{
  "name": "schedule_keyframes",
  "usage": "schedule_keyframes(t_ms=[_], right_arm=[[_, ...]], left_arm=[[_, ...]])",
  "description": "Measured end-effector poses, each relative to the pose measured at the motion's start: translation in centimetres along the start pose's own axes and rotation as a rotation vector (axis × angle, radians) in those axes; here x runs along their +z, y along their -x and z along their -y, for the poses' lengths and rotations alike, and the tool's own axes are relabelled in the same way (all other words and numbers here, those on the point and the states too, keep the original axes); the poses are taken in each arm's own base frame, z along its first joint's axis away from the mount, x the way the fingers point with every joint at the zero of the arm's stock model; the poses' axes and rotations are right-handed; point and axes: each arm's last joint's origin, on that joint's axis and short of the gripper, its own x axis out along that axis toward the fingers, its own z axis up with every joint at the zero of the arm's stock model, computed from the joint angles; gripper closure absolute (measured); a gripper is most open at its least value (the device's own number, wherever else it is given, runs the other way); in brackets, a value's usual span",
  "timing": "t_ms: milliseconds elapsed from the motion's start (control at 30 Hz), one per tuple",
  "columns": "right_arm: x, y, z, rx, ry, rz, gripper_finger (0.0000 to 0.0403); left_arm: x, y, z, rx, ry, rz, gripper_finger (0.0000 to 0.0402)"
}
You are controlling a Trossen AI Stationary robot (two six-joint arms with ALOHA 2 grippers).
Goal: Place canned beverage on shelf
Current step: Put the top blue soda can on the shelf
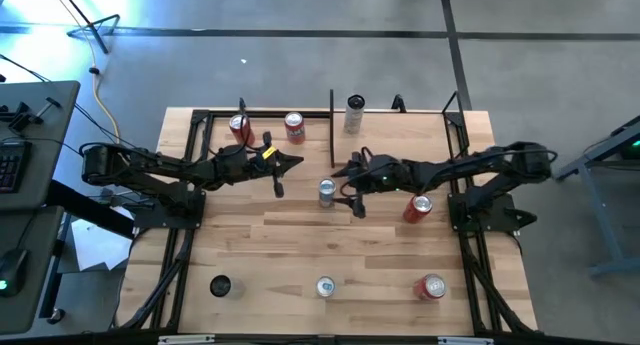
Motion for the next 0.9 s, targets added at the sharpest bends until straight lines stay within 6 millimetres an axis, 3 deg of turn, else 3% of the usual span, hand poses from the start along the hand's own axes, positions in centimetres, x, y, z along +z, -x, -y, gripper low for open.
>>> schedule_keyframes(t_ms=[300,467,900], right_arm=[[0.4,-1.9,1.0,0.059,-0.012,0.0,0.0077],[-0.5,-2.7,1.4,0.05,-0.033,-0.032,0.0077],[-1.4,-3.6,1.5,0.047,-0.03,-0.047,0.009]], left_arm=[[0.0,0.0,0.0,-0.001,-0.01,-0.001,0.0401],[0.0,0.0,0.0,-0.001,-0.013,0.0,0.0401],[0.0,0.0,0.1,-0.017,-0.008,0.006,0.0401]])
